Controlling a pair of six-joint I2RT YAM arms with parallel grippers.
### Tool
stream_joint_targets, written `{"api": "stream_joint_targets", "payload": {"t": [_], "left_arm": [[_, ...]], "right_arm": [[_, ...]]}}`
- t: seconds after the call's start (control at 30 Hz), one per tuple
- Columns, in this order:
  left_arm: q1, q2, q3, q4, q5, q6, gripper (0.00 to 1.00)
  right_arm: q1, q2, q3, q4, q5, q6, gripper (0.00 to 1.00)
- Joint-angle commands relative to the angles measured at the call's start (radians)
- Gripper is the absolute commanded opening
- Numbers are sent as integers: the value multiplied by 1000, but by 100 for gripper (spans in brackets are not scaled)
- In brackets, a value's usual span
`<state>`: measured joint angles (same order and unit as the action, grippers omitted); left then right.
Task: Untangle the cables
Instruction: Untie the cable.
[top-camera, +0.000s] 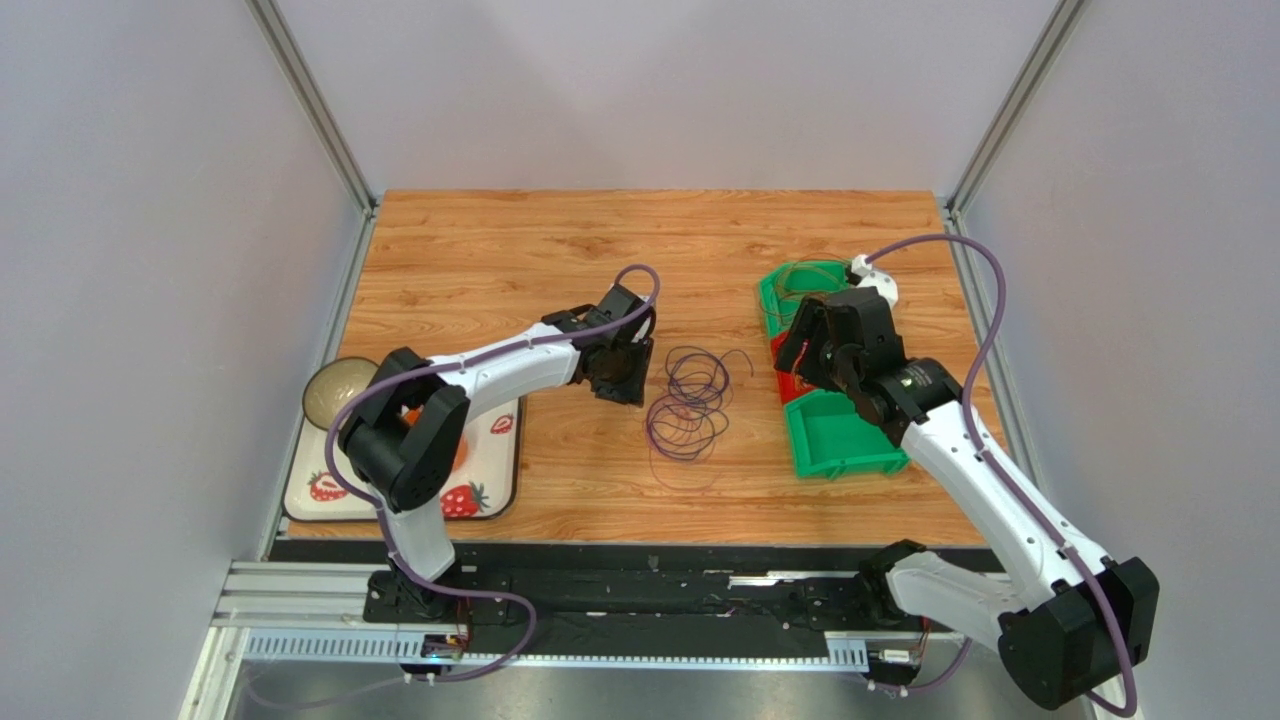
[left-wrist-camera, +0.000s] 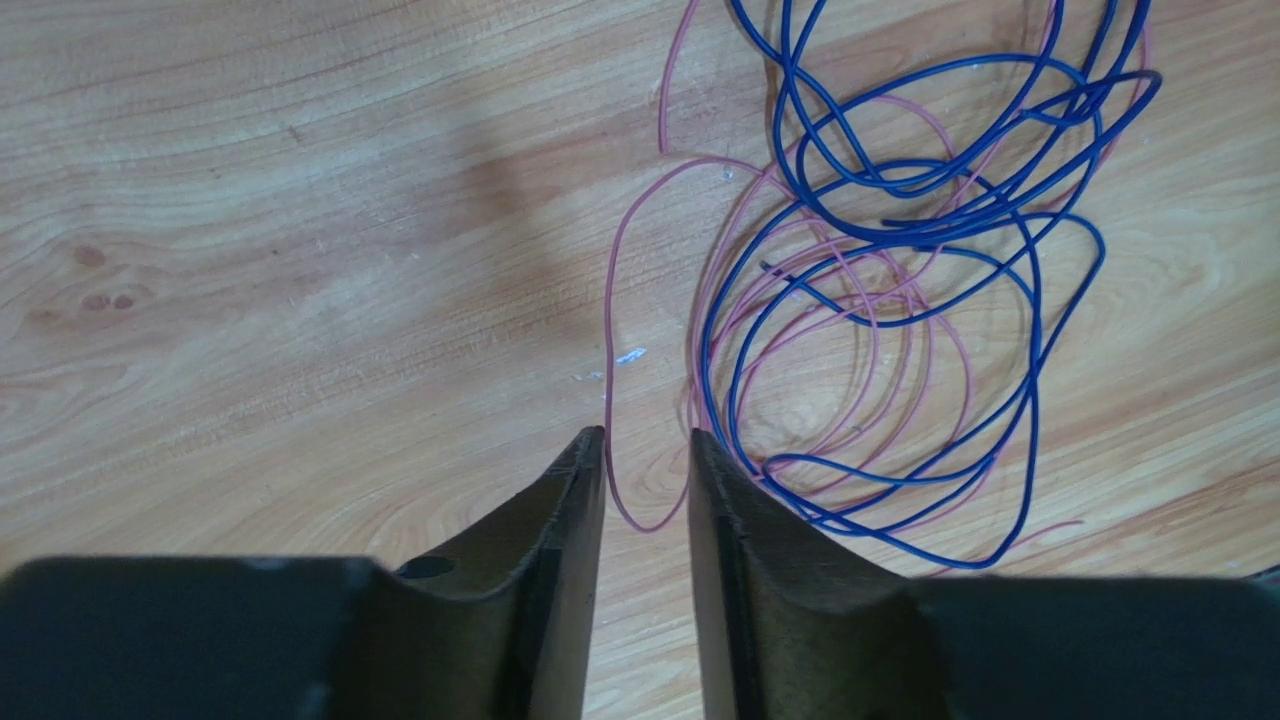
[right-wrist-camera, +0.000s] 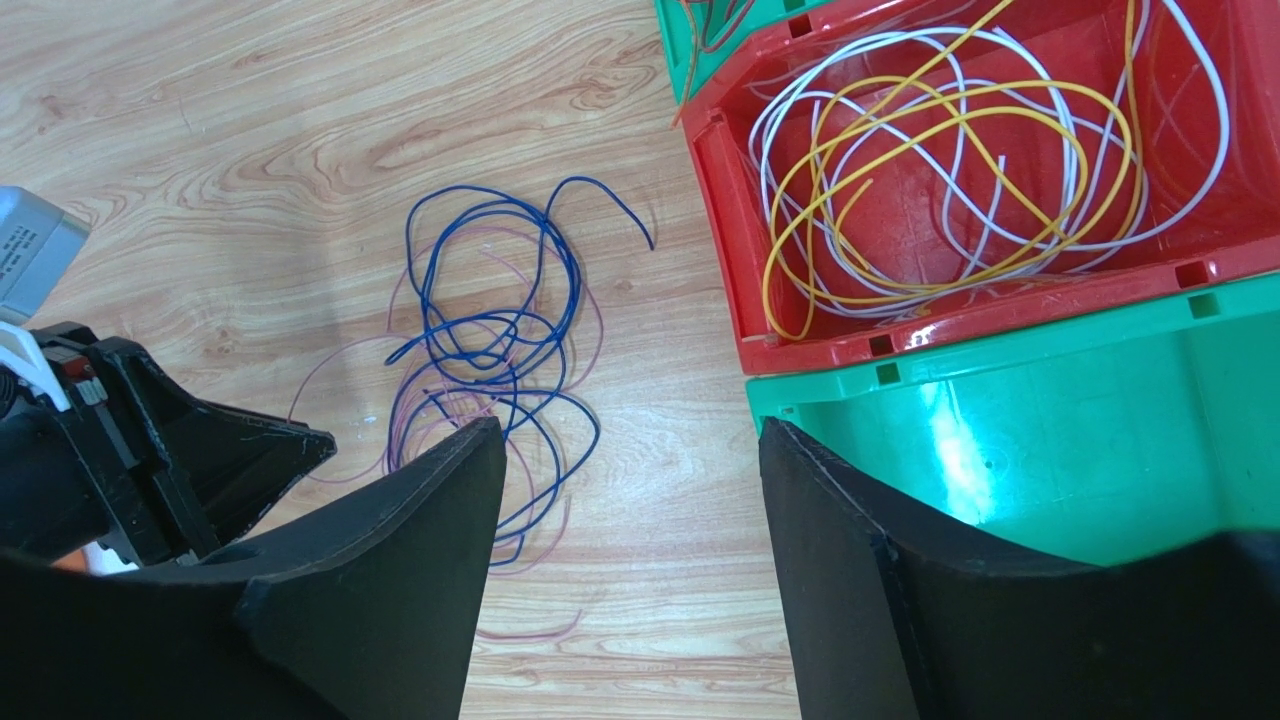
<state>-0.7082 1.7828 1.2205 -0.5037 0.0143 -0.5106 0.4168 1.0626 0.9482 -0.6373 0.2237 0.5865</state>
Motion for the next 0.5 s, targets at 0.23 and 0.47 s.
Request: {"api": "stream_joint_targets", "payload": {"t": [0.23, 0.47], "left_arm": [[-2, -43, 19, 30, 19, -5, 0], [-2, -183, 140, -113, -13, 35, 0]], "right_arm": [[14, 30, 21, 56, -21, -8, 65], [39, 42, 35, 57, -18, 1, 62]]}}
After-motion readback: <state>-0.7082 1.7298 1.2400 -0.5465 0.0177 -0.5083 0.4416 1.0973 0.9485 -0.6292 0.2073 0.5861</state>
